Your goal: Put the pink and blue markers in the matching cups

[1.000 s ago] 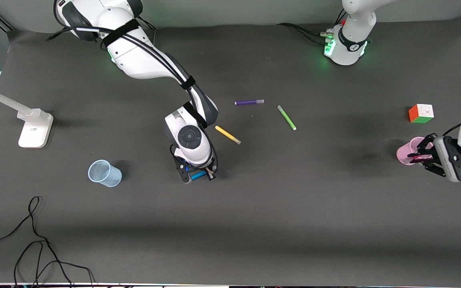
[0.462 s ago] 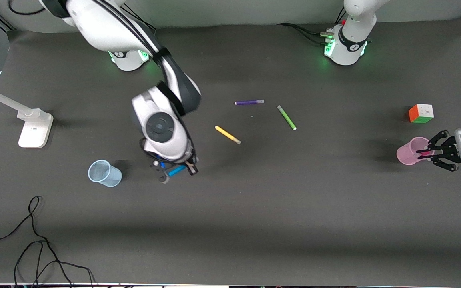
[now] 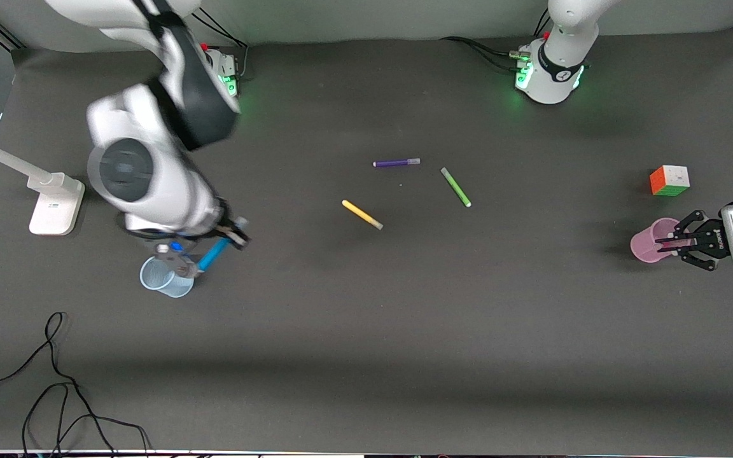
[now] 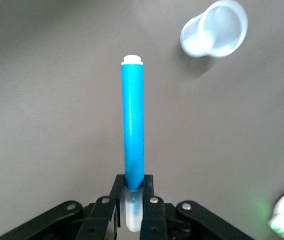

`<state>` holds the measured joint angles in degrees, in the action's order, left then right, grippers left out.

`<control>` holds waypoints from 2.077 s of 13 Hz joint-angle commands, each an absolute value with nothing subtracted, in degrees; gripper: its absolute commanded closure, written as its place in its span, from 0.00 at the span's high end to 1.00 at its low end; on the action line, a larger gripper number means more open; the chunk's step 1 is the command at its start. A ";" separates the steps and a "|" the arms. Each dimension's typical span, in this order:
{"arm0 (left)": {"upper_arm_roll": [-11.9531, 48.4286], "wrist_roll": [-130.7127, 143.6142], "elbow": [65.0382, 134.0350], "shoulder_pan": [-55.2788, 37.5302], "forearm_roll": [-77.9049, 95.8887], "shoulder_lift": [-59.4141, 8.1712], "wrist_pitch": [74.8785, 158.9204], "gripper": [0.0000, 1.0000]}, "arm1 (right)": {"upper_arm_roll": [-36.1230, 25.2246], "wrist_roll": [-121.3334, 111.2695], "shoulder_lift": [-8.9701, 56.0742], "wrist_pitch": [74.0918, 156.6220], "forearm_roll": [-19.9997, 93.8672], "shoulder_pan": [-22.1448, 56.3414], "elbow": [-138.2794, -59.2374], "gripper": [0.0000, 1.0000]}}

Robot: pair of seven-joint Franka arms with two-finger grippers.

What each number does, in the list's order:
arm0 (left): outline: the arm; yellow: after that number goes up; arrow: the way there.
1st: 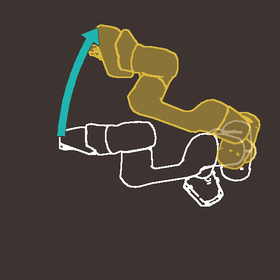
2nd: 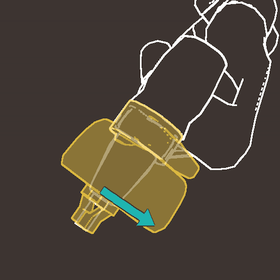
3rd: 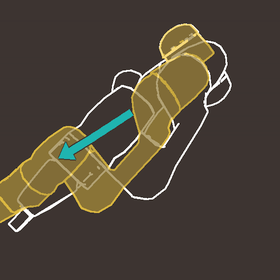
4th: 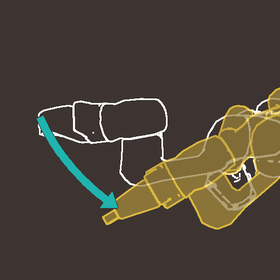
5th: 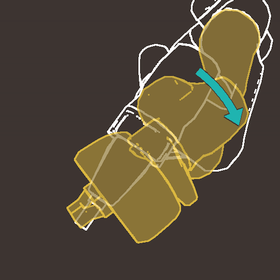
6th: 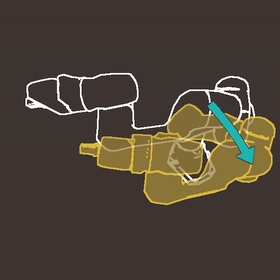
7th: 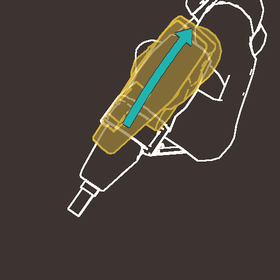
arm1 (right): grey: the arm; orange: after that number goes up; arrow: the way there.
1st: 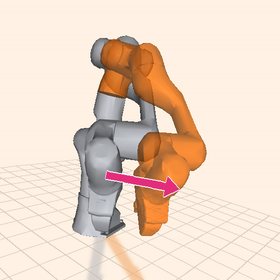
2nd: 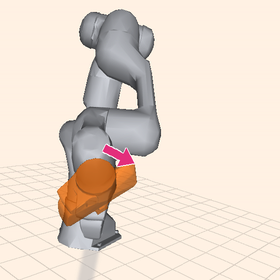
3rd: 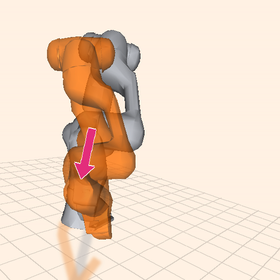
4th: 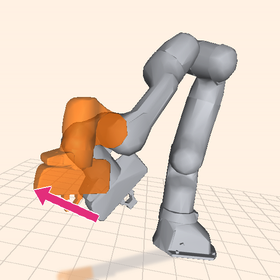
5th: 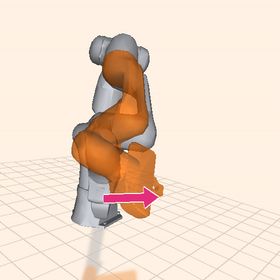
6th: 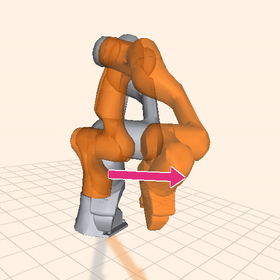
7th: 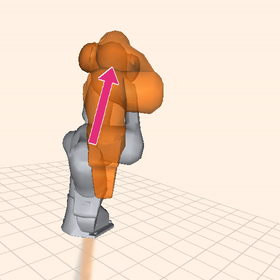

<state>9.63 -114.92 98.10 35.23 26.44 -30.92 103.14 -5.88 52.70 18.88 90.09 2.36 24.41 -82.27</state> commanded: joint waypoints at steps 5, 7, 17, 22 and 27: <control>10.37 -116.28 97.82 36.74 29.00 -31.47 101.16 0.99 | -22.30 7.01 12.84 84.12 2.81 23.38 -86.38 0.13; 10.37 -115.32 96.68 36.48 28.92 -31.03 100.90 1.00 | -26.09 -3.64 11.52 83.94 2.90 23.38 -89.11 0.14; 10.81 -41.93 95.28 16.03 8.46 -3.80 88.61 1.00 | -28.83 -15.03 19.24 81.83 7.89 22.94 -92.46 0.14; 10.81 -15.93 83.34 7.14 -0.31 -5.62 78.76 1.00 | -28.74 -18.01 27.23 81.83 14.14 19.43 -90.97 0.14; 10.81 -4.84 79.54 0.09 -4.48 -7.82 75.85 1.00 | -28.65 -21.27 35.23 81.91 16.70 17.14 -86.49 0.14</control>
